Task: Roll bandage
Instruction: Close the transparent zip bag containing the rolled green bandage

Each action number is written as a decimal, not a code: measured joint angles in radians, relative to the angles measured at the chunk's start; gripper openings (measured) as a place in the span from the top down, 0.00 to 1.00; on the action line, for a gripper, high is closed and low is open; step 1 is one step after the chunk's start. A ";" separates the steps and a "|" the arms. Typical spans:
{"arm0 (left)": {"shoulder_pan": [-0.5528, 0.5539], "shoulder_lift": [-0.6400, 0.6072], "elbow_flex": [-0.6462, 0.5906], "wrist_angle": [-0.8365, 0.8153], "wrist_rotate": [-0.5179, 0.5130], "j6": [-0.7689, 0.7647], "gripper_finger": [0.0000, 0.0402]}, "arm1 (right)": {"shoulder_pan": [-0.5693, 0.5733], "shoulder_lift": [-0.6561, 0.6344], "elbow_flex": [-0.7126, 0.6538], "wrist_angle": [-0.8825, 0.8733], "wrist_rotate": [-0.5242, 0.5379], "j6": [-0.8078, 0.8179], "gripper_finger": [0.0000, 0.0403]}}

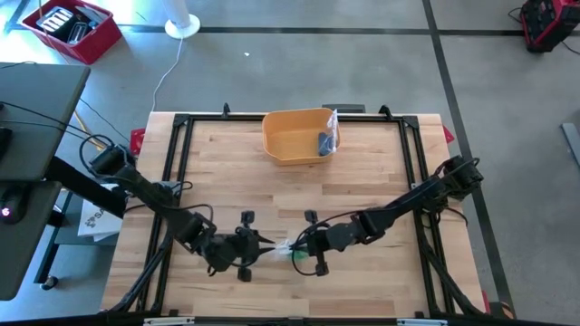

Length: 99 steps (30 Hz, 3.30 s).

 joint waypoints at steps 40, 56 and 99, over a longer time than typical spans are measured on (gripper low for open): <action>0.065 0.101 0.060 -0.099 0.170 -0.386 0.98 | 0.003 -0.073 0.001 -0.133 0.093 -0.159 0.60; 0.061 0.101 0.063 -0.117 0.171 -0.415 0.95 | 0.052 0.121 0.000 0.185 0.244 -0.182 0.87; -0.116 0.170 0.063 -0.008 -0.232 -0.142 0.74 | 0.046 0.120 0.000 0.223 0.171 -0.093 1.00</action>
